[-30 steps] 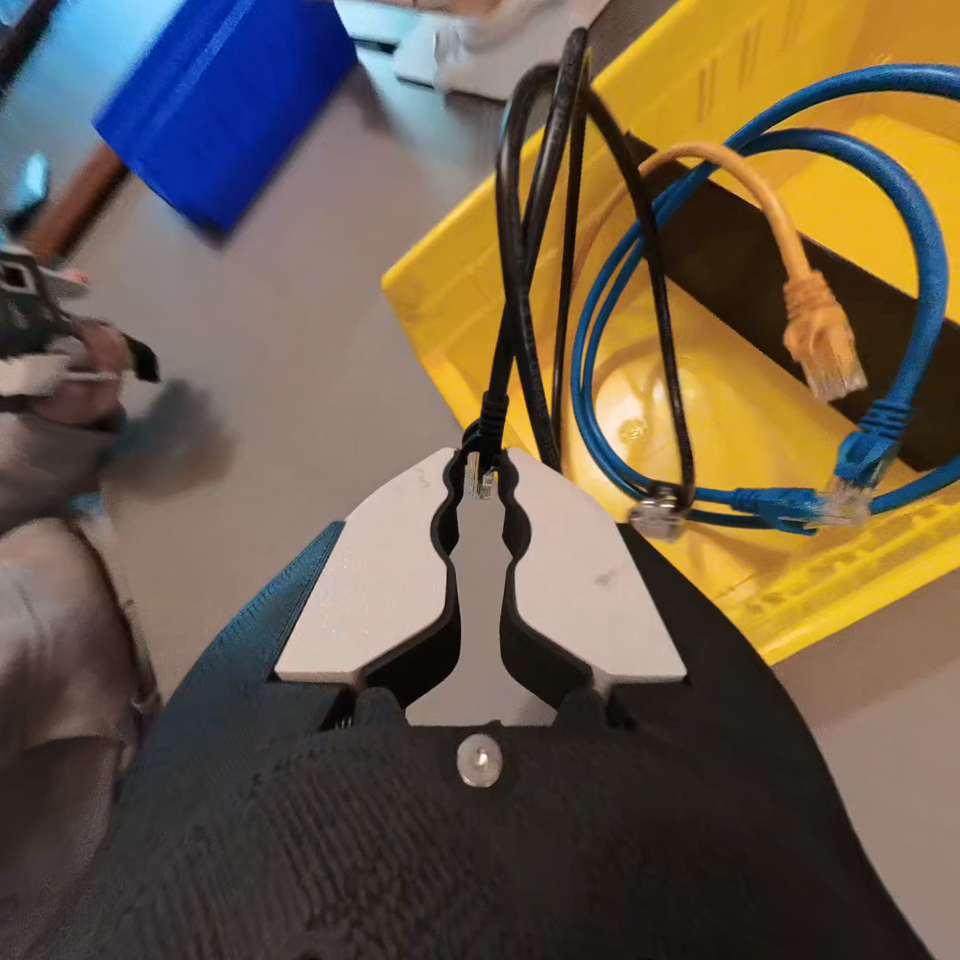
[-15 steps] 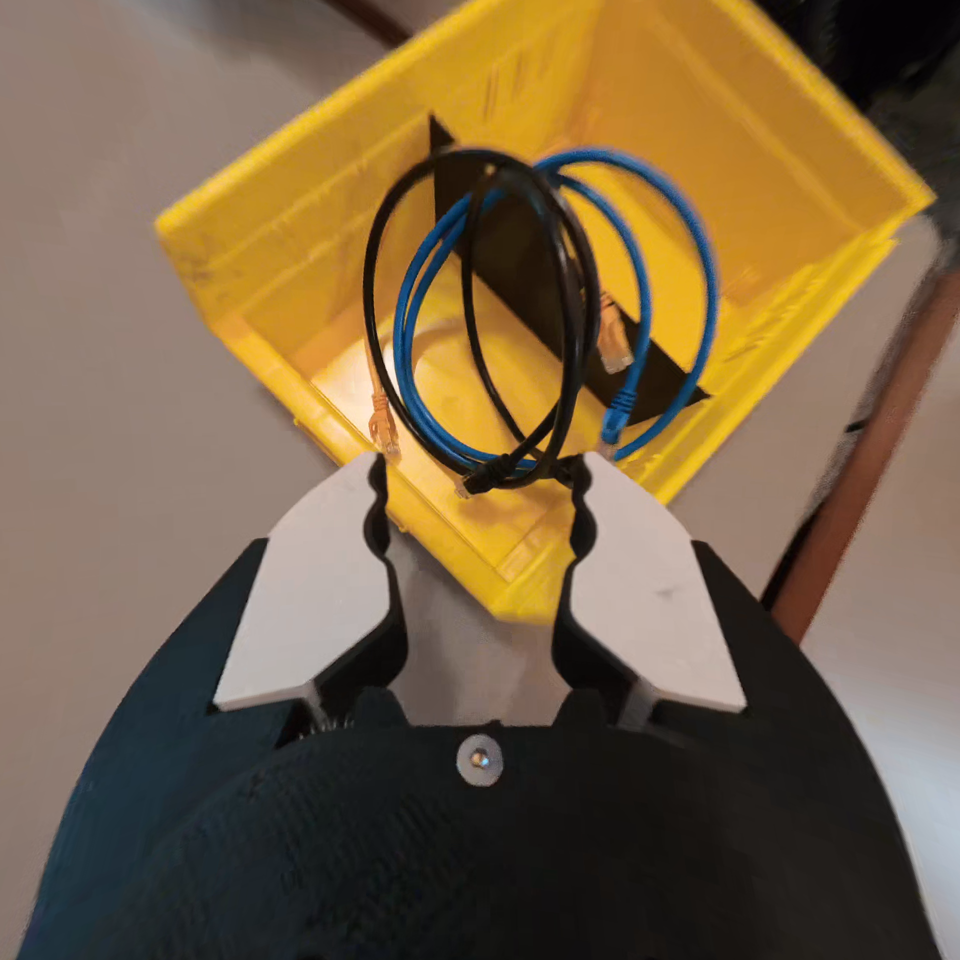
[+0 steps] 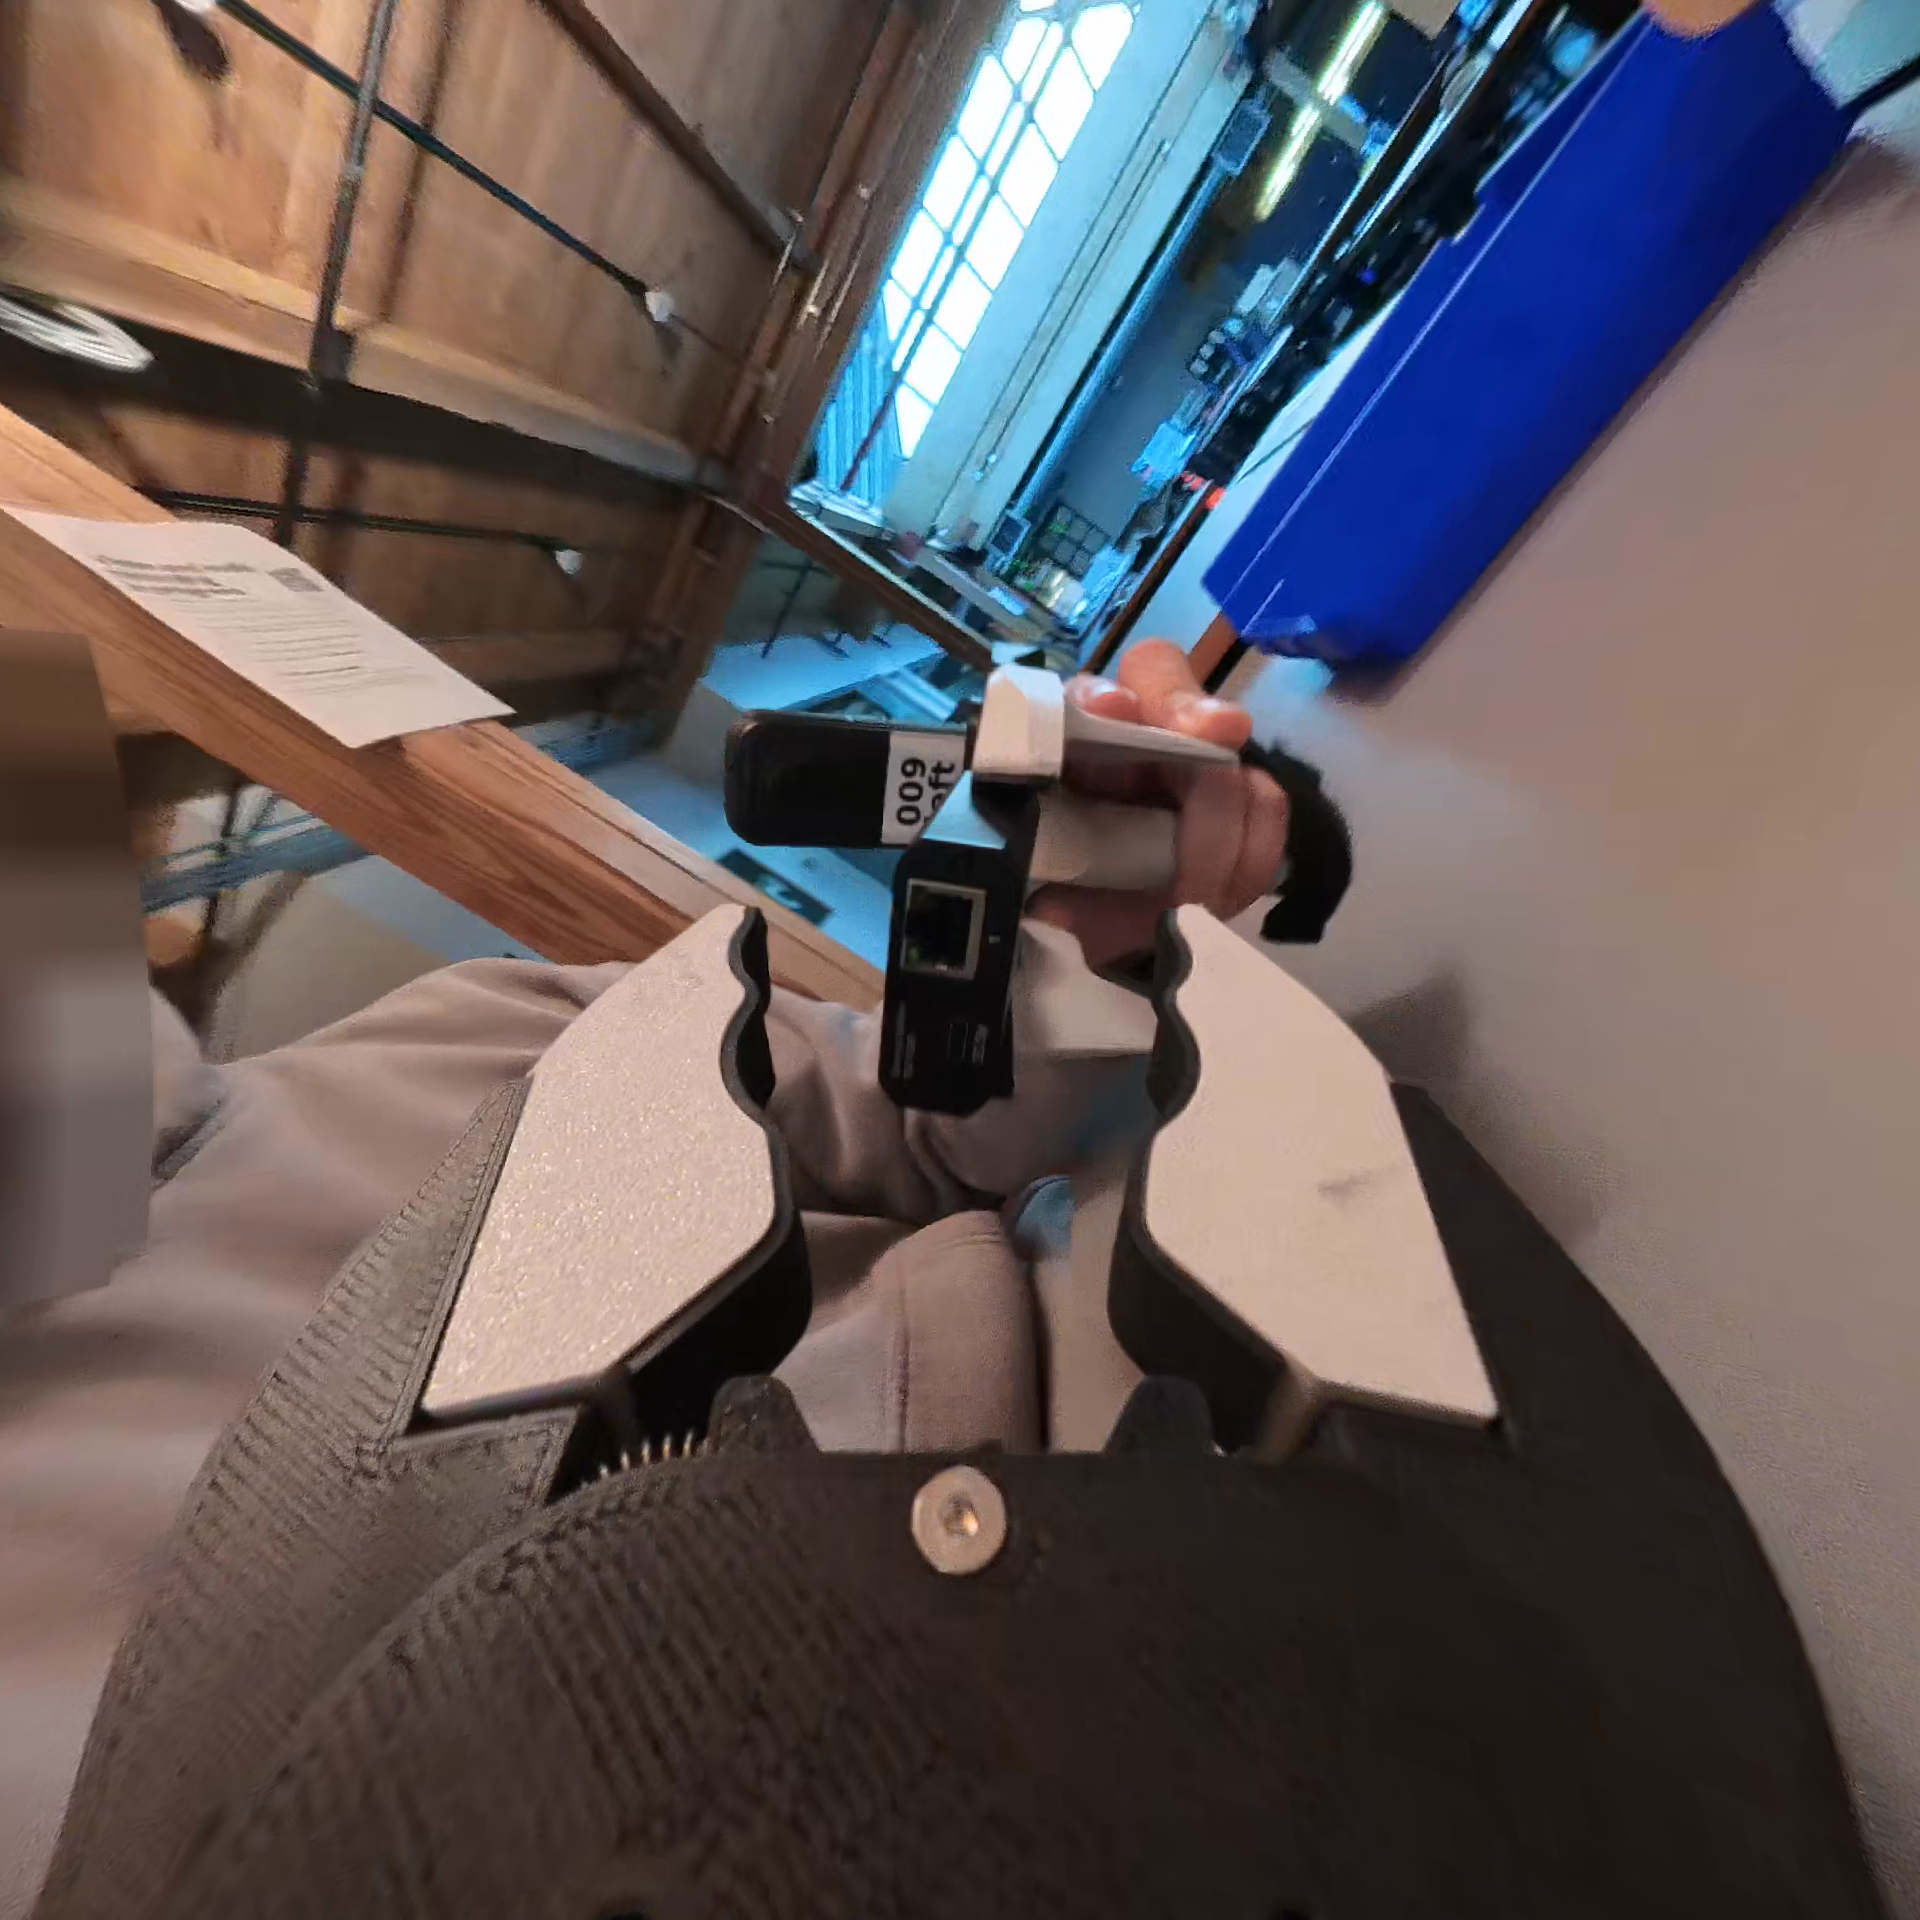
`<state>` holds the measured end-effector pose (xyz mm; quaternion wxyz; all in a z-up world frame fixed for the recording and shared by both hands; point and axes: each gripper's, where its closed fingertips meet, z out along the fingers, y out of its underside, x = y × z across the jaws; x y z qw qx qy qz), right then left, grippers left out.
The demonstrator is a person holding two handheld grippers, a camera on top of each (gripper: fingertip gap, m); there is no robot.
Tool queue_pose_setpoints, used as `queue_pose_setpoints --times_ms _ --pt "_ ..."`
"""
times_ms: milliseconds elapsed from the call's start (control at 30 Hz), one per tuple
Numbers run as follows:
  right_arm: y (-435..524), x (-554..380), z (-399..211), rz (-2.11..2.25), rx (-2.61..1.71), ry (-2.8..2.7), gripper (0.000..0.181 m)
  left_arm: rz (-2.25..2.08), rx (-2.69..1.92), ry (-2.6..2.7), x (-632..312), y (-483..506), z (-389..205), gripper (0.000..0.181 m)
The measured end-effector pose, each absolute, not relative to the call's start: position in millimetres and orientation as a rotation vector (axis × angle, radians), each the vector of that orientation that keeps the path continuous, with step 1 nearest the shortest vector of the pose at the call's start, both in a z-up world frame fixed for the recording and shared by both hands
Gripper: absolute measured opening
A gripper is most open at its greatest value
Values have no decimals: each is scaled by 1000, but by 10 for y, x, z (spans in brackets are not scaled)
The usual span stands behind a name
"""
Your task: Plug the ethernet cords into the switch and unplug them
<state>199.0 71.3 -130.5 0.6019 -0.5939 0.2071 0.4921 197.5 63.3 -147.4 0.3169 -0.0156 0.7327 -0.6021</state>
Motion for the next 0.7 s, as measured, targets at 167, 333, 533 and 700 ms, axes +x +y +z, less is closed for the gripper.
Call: queue_pose_setpoints --times_ms 167,333,533,700 --pt "741 1807 -1438 1176 -1442 438 34 -1522 45 1966 2032 456 -1619 61" --pt "703 1871 -1636 1057 -1534 475 25 -1516 35 2011 2076 406 -1765 62" --pt "500 2262 -1622 686 -1676 516 25 -1788 -281 1848 2247 494 -1697 87" --pt "194 2954 -1265 199 -1860 500 25 -1755 -446 1756 2379 744 -1742 82"
